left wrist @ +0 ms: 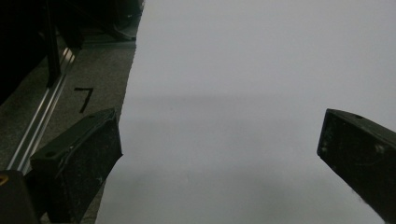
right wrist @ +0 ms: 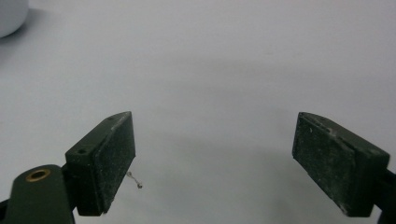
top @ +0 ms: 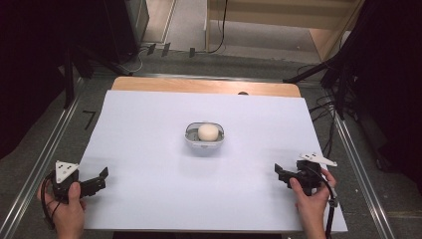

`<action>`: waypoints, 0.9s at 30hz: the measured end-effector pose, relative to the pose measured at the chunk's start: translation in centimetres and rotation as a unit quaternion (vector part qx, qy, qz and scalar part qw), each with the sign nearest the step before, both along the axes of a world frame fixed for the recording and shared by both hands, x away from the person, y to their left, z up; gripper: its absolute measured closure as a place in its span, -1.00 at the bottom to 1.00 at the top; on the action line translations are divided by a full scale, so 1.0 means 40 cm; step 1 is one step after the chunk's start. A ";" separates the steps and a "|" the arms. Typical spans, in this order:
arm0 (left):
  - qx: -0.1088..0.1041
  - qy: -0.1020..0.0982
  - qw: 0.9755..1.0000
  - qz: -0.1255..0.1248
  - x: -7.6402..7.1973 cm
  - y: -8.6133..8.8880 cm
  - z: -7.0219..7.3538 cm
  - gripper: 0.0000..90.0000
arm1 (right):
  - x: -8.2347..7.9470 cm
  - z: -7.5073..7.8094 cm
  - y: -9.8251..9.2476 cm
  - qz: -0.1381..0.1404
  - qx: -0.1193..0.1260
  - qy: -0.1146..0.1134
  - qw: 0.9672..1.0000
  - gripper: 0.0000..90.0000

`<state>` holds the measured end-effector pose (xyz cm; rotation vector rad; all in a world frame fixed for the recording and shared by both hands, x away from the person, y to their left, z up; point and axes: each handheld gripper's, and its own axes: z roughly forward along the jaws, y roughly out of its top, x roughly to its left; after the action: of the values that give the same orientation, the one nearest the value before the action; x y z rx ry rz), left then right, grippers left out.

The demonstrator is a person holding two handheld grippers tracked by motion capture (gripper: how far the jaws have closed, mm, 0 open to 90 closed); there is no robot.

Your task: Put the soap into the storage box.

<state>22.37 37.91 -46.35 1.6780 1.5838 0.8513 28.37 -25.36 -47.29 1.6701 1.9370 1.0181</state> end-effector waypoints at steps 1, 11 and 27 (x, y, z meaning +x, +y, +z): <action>0.000 0.000 1.000 0.000 0.000 0.000 0.000 -0.99 | -0.004 0.000 -0.006 -0.002 0.001 0.000 1.000 -0.70; 0.001 0.000 1.000 0.001 0.000 -0.001 0.000 -0.99 | -0.034 -0.001 -0.081 -0.026 -0.001 -0.002 1.000 -0.70; 0.001 -0.001 1.000 0.000 -0.001 0.000 0.000 -0.99 | -0.072 -0.002 -0.196 -0.061 0.012 -0.006 0.998 -0.70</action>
<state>22.34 37.90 -46.34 1.6778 1.5830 0.8539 25.47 -33.18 -47.39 1.7673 1.7980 1.0064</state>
